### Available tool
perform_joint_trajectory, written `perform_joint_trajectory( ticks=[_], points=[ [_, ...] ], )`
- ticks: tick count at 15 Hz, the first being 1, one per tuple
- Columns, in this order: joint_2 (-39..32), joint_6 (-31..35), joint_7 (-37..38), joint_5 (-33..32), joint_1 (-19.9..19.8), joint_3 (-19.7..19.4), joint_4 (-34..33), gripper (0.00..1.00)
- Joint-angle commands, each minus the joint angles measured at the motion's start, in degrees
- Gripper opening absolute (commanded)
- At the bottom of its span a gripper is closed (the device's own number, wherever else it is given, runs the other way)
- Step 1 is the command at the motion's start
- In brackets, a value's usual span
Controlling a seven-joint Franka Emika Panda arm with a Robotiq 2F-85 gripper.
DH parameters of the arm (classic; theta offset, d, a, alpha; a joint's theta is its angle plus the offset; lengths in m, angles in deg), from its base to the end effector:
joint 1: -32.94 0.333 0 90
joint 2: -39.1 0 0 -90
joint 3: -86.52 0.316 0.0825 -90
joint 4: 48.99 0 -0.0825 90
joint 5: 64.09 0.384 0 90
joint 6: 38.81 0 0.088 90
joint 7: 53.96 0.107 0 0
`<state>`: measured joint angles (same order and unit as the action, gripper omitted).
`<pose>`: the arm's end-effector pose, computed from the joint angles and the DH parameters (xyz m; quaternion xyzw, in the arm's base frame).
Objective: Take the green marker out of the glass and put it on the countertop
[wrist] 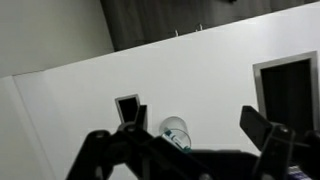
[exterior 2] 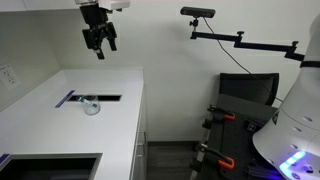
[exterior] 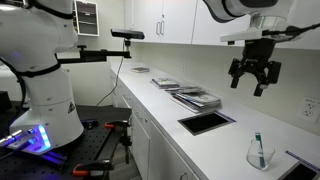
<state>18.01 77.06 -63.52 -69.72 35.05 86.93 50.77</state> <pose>0.6408 0.0221 0.3581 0.9899 0.1280 -0.0459 0.0392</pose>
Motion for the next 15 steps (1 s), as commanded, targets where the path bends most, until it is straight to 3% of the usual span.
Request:
perform_joint_trajectory(
  ticks=[1,9,15],
  points=[
    [0.0,-0.1,0.1,-0.2,-0.5,0.5,-0.1,1.00],
    [-8.9,8.0,-31.9,5.9,-7.2,6.0,-1.3,1.00],
    [-23.5,7.1,-51.6,4.2,-10.2,9.1,-14.4,1.00]
  ],
)
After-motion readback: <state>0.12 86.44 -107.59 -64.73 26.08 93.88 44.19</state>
